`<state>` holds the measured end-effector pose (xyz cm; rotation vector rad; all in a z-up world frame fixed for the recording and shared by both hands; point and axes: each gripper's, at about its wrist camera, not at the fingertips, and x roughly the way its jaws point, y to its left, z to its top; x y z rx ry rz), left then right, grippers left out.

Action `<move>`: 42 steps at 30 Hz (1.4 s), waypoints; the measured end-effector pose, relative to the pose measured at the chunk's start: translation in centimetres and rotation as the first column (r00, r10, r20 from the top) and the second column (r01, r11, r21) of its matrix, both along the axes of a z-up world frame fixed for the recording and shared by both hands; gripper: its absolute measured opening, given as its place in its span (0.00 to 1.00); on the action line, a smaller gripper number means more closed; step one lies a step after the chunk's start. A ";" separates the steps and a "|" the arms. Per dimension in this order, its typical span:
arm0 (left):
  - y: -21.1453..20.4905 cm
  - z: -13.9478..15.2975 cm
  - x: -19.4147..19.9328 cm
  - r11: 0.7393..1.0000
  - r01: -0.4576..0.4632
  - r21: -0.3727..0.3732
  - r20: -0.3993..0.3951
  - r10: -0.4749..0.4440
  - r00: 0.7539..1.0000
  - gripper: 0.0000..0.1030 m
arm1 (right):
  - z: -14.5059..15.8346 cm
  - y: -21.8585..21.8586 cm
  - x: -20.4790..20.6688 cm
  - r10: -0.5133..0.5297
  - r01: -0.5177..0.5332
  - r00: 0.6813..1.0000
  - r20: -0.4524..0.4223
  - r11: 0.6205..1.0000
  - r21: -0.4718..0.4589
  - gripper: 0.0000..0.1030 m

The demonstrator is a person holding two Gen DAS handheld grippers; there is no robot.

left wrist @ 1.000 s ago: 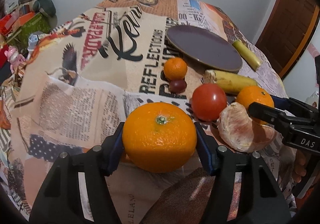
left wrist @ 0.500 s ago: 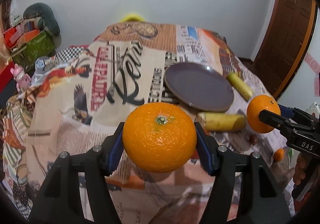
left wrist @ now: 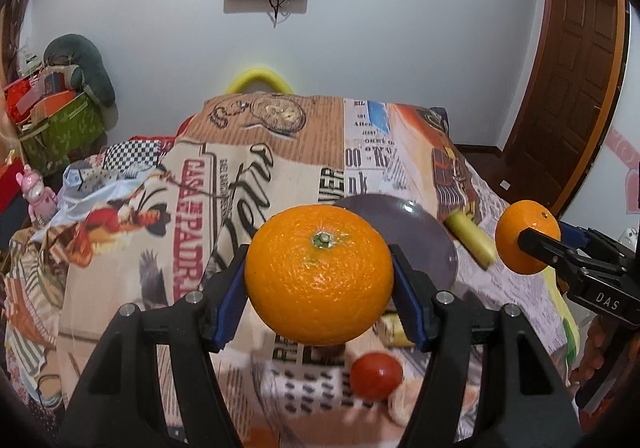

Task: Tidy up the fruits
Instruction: 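Carry the large orange onto the grey plate with the left gripper while the right gripper grasps another orange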

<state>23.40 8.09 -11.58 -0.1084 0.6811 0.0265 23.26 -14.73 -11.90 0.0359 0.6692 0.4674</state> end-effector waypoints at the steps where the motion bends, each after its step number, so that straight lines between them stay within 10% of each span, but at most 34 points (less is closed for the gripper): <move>1: 0.0 0.0 0.5 1.000 0.001 0.001 0.002 -0.001 1.000 0.63 | 0.1 0.0 0.3 -0.001 0.001 1.000 0.003 1.000 0.000 0.61; 42: -1.2 -10.8 17.4 0.997 0.076 -0.032 -0.262 -0.081 0.962 0.63 | -8.3 5.0 14.0 0.060 -0.095 0.979 -0.194 0.979 -0.181 0.62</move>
